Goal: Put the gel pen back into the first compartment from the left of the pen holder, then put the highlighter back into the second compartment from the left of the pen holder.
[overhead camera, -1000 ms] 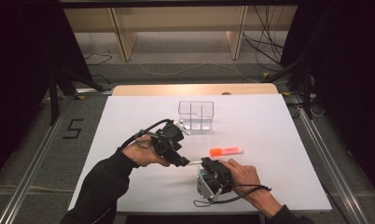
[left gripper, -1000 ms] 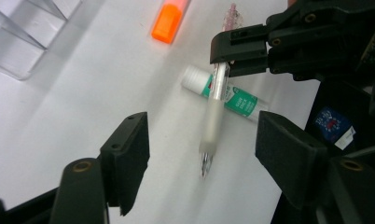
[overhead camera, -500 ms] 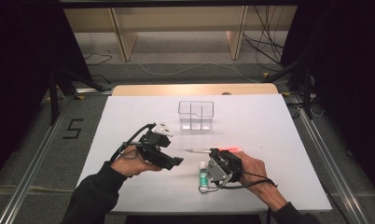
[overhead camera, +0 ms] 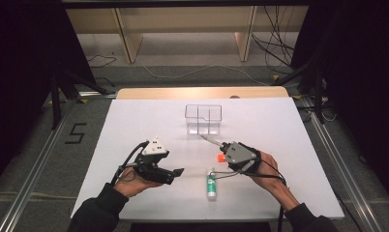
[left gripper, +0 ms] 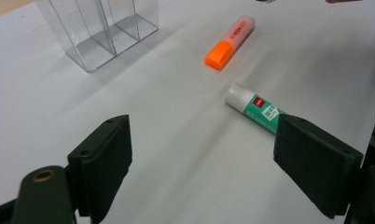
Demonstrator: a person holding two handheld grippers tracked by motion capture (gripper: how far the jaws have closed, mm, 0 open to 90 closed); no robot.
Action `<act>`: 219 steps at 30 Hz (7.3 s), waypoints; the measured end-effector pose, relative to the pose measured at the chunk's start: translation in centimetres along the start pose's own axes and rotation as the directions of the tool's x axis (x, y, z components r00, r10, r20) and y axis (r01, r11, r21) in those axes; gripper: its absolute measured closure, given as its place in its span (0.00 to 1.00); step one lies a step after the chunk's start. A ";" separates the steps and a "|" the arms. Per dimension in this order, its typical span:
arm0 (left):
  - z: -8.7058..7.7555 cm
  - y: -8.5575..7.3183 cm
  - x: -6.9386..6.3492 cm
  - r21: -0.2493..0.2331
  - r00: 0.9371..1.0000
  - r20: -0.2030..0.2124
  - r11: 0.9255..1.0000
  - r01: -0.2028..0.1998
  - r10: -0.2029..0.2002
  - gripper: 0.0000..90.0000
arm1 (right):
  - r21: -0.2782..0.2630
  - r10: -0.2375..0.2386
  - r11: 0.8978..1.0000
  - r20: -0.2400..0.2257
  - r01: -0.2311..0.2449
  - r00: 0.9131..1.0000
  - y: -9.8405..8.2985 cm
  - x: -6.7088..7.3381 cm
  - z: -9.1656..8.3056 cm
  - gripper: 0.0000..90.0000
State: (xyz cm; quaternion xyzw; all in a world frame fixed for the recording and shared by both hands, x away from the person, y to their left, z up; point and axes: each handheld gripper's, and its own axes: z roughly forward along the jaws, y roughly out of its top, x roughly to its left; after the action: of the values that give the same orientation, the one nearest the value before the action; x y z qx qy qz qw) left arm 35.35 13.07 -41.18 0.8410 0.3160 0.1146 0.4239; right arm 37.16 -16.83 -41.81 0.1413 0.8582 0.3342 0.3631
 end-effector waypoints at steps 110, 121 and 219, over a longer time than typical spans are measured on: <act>-2.3 -4.0 1.5 -0.253 0.987 -0.118 0.964 0.078 -0.110 0.18 | -0.096 0.658 0.744 -0.069 -0.662 0.750 8.6 -6.9 13.4 0.38; -2.3 -4.0 1.5 -0.251 0.986 -0.120 0.965 0.081 -0.114 0.18 | -0.083 0.628 0.763 -0.138 -0.641 0.766 7.7 -7.8 9.5 0.31; -2.4 -4.1 1.5 -0.258 0.986 -0.119 0.963 0.081 -0.115 0.18 | 0.347 0.375 0.898 -0.282 -0.270 0.883 -2.9 -6.3 4.0 0.26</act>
State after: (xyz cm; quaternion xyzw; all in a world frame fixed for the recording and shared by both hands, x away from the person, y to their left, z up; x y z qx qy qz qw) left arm 33.67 17.35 -43.01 0.7541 0.3675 0.1885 0.5107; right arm 44.41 -20.18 -42.45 0.2765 0.9123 0.2766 0.1216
